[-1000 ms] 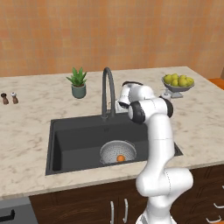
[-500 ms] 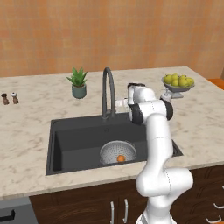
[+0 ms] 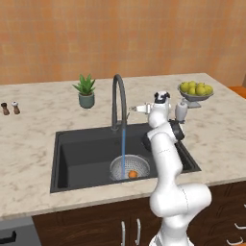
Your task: Put the colander in the sink, put the tangerine in the colander, and turn on the sink faucet and pour water over the colander.
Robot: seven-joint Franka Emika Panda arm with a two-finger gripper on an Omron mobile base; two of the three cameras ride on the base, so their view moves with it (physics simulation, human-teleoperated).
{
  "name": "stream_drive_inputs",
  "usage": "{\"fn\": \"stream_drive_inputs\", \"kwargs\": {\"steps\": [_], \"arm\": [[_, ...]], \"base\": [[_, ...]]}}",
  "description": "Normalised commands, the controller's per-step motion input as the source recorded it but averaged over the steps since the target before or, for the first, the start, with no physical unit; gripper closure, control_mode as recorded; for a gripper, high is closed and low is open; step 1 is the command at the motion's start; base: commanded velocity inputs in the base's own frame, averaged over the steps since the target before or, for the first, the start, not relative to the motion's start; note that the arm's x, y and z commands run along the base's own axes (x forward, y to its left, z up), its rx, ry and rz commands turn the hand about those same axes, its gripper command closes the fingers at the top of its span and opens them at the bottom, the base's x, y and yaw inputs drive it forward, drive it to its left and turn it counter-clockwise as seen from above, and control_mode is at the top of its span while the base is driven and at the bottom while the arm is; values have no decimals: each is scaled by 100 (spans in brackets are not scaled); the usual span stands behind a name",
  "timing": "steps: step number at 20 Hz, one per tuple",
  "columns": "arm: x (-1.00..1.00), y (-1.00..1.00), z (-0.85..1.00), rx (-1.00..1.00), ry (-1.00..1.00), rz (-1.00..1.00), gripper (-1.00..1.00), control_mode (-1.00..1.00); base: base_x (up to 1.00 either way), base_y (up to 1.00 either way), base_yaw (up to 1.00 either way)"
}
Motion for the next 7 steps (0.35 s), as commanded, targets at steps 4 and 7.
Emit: {"fn": "stream_drive_inputs", "kwargs": {"steps": [4,7], "arm": [[-7,-91,100,0,-4,0,100,-100],[-66,-42,94,-7,-25,-2,100,-100]], "base": [[0,0,0],[0,0,0]]}}
